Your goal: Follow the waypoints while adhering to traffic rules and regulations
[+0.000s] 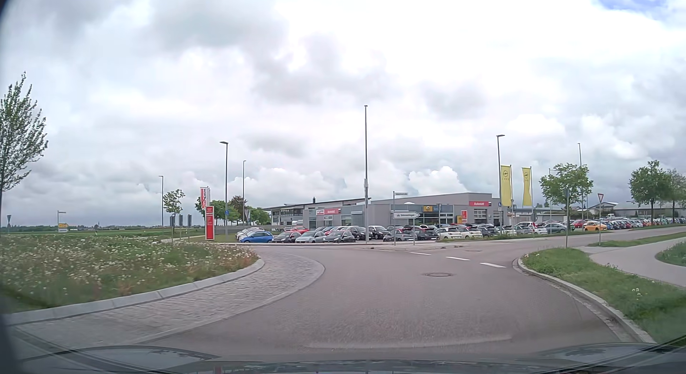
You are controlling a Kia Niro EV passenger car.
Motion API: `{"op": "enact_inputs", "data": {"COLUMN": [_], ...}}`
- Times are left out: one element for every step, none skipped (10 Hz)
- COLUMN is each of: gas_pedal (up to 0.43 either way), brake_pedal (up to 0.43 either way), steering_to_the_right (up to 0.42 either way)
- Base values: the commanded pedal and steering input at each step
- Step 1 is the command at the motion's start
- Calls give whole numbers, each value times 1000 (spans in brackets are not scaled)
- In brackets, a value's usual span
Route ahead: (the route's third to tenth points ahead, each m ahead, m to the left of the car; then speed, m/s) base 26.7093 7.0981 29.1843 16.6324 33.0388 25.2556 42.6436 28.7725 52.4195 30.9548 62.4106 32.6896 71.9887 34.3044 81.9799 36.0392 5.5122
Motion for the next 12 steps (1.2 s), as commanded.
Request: {"op": "enact_inputs", "data": {"gas_pedal": [98,110,150,157,157,169,169,169,169,169,157,157], "brake_pedal": [12,12,18,12,18,12,12,12,12,12,12,12], "steering_to_the_right": [140,132,122,100,75,43,13,-16,-53,-87,-116,-141]}}
